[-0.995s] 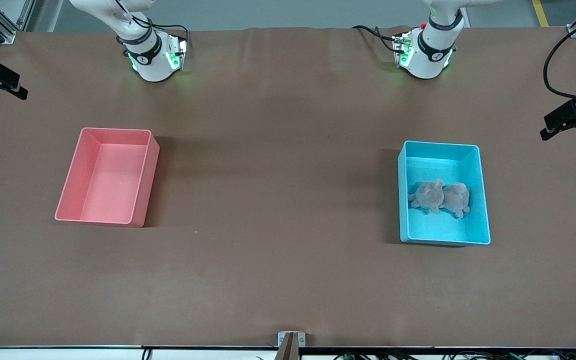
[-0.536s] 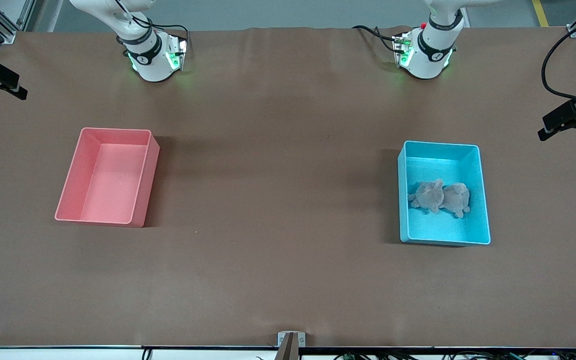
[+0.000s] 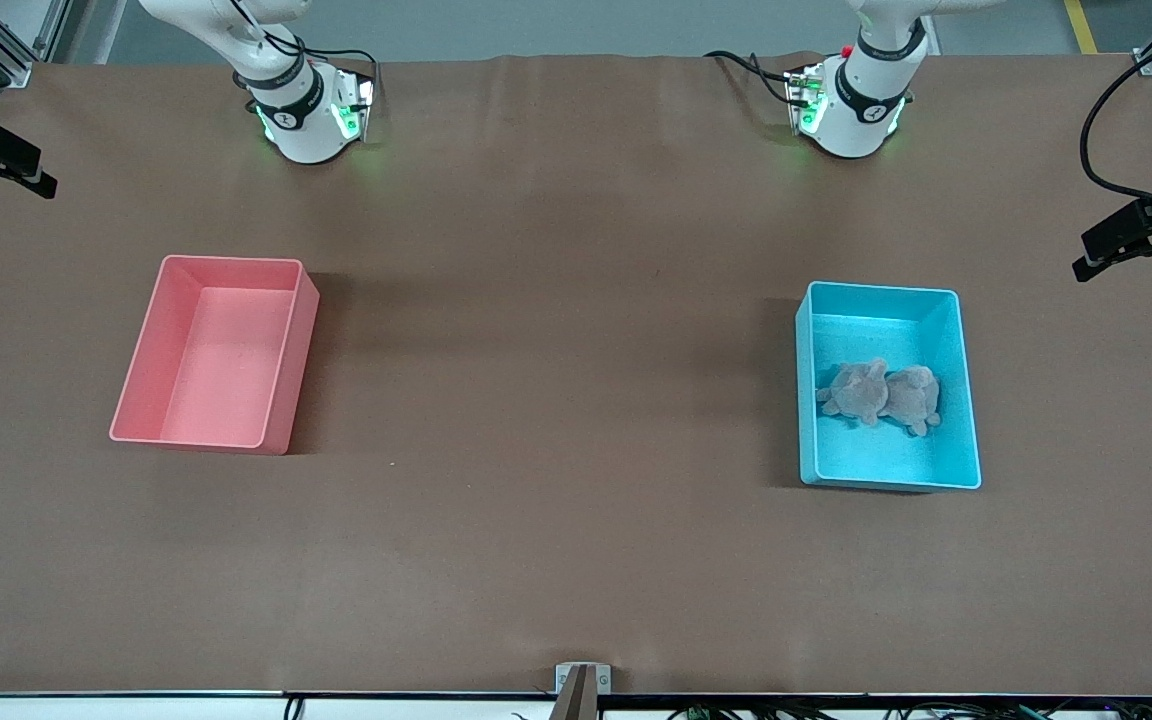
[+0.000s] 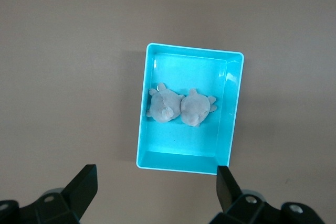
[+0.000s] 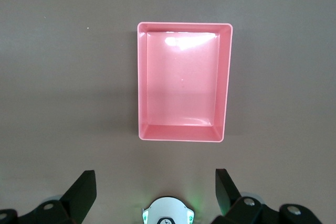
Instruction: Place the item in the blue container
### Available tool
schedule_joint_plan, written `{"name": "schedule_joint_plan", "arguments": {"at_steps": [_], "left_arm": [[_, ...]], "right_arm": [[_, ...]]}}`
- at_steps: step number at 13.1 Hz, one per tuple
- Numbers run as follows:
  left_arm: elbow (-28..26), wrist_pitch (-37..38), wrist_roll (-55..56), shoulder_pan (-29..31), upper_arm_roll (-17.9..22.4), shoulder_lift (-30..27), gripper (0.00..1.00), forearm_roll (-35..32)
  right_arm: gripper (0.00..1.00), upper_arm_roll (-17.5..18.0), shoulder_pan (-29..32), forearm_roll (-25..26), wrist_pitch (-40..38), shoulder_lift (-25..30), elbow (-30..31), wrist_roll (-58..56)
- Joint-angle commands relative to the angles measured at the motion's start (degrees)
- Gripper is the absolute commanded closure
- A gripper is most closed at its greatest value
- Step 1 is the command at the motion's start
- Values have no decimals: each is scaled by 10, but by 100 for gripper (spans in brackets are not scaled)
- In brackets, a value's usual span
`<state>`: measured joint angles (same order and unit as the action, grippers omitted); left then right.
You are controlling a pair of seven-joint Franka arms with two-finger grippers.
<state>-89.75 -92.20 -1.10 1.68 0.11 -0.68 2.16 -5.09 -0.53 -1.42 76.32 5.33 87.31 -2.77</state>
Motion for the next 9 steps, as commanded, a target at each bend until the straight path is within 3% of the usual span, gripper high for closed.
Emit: {"name": "schedule_joint_plan", "arguments": {"at_steps": [1,9], "left_arm": [[7,0,5,0,0,0,0,3],[6,1,4,1,0,2,0,2]], "right_arm": [[0,2,3,-9,-4,8,8,9],[0,2,3,-16,-6,8,8,10]]}}
